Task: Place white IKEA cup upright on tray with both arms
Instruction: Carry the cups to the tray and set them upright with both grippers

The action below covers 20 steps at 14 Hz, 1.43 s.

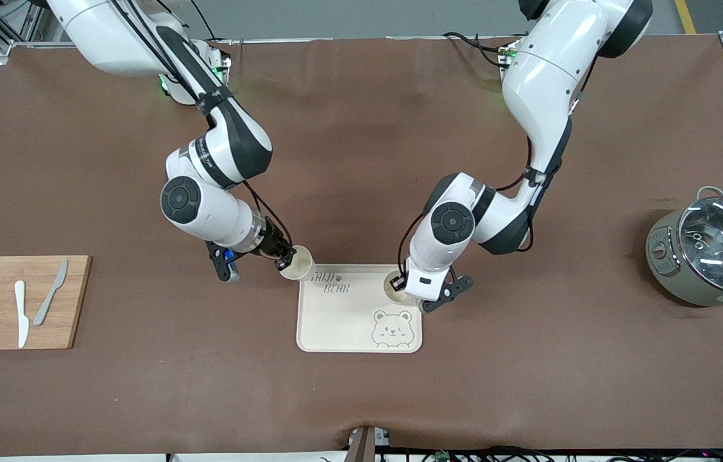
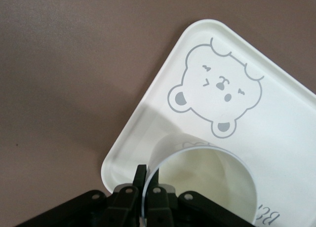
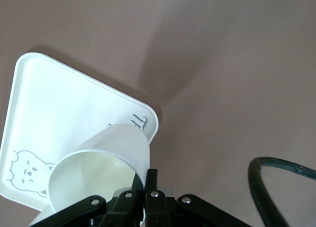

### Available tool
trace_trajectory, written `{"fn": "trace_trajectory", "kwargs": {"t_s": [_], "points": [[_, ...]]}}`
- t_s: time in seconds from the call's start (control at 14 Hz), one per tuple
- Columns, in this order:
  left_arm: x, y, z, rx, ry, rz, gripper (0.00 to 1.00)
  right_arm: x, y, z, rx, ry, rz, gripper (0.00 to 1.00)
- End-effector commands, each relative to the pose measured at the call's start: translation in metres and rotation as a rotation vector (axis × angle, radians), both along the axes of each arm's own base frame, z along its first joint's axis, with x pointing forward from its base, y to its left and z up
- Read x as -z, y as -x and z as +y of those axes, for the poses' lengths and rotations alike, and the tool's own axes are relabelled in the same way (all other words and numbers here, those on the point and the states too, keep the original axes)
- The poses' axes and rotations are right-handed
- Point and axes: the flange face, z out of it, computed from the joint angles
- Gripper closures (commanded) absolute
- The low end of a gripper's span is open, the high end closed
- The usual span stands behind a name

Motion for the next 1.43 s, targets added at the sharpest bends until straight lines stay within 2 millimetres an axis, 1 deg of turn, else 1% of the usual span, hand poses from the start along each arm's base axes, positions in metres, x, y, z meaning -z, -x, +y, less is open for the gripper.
{"fn": "trace_trajectory", "kwargs": {"t_s": [0.0, 0.07, 0.14, 0.21, 0.29, 0.36, 0.43, 0.5, 0.57, 0.64, 0.79, 0.86, 0.93, 1.0, 1.07, 1.14, 1.21, 1.29, 1.36], "points": [[0.012, -0.001, -0.002, 0.003, -0.014, 0.005, 1.0, 0.022, -0.014, 0.021, 0.085, -0.034, -0.034, 1.0], [0.015, 0.0, -0.004, 0.006, -0.017, 0.007, 1.0, 0.028, -0.017, 0.028, 0.094, -0.037, -0.033, 1.0], [0.016, 0.0, -0.004, 0.005, -0.018, 0.008, 1.0, 0.029, -0.02, 0.031, 0.103, -0.038, -0.035, 1.0], [0.018, 0.001, -0.004, 0.007, -0.021, 0.01, 1.0, 0.037, -0.021, 0.03, 0.105, -0.024, -0.037, 1.0], [0.023, 0.001, -0.003, 0.01, -0.025, 0.014, 0.82, 0.045, -0.023, 0.034, 0.098, -0.01, -0.04, 1.0], [0.023, 0.001, -0.003, 0.01, -0.025, 0.015, 0.45, 0.053, -0.026, 0.034, 0.104, -0.001, -0.048, 1.0], [0.015, -0.001, -0.002, 0.004, -0.02, 0.005, 0.0, 0.062, -0.027, 0.037, 0.115, 0.005, -0.052, 1.0], [0.005, -0.003, -0.002, 0.003, -0.015, -0.008, 0.0, 0.066, -0.028, 0.035, 0.109, 0.02, -0.06, 1.0], [-0.012, -0.009, 0.003, -0.006, -0.006, -0.027, 0.0, 0.067, -0.029, 0.032, 0.108, 0.03, -0.064, 1.0], [-0.034, -0.014, 0.009, -0.002, -0.002, -0.049, 0.0, 0.069, -0.029, 0.03, 0.11, 0.033, -0.06, 0.83], [-0.078, -0.03, 0.038, -0.002, 0.006, -0.088, 0.0, 0.076, -0.03, 0.026, 0.116, 0.044, -0.048, 0.0], [-0.113, -0.037, 0.055, 0.005, 0.01, -0.12, 0.0, 0.075, -0.031, 0.024, 0.122, 0.049, -0.047, 0.0], [-0.144, -0.04, 0.077, 0.022, -0.002, -0.123, 0.0, 0.071, -0.031, 0.024, 0.12, 0.047, -0.05, 0.0], [-0.166, -0.036, 0.087, 0.04, -0.023, -0.102, 0.0, 0.065, -0.032, 0.026, 0.115, 0.047, -0.049, 0.0], [-0.185, -0.029, 0.093, 0.067, -0.04, -0.088, 0.0, 0.048, -0.036, 0.028, 0.109, 0.046, -0.046, 0.0], [-0.205, -0.026, 0.105, 0.093, -0.054, -0.08, 0.0, 0.026, -0.04, 0.029, 0.093, 0.057, -0.024, 0.0], [-0.229, -0.025, 0.129, 0.101, -0.067, -0.077, 0.0, 0.007, -0.046, 0.026, 0.067, 0.098, -0.004, 0.0], [-0.247, -0.021, 0.144, 0.128, -0.082, -0.063, 0.0, -0.019, -0.053, 0.02, 0.034, 0.148, -0.008, 0.0], [-0.265, -0.017, 0.168, 0.16, -0.102, -0.042, 0.0, -0.042, -0.059, 0.012, 0.032, 0.162, 0.016, 0.0]]}}
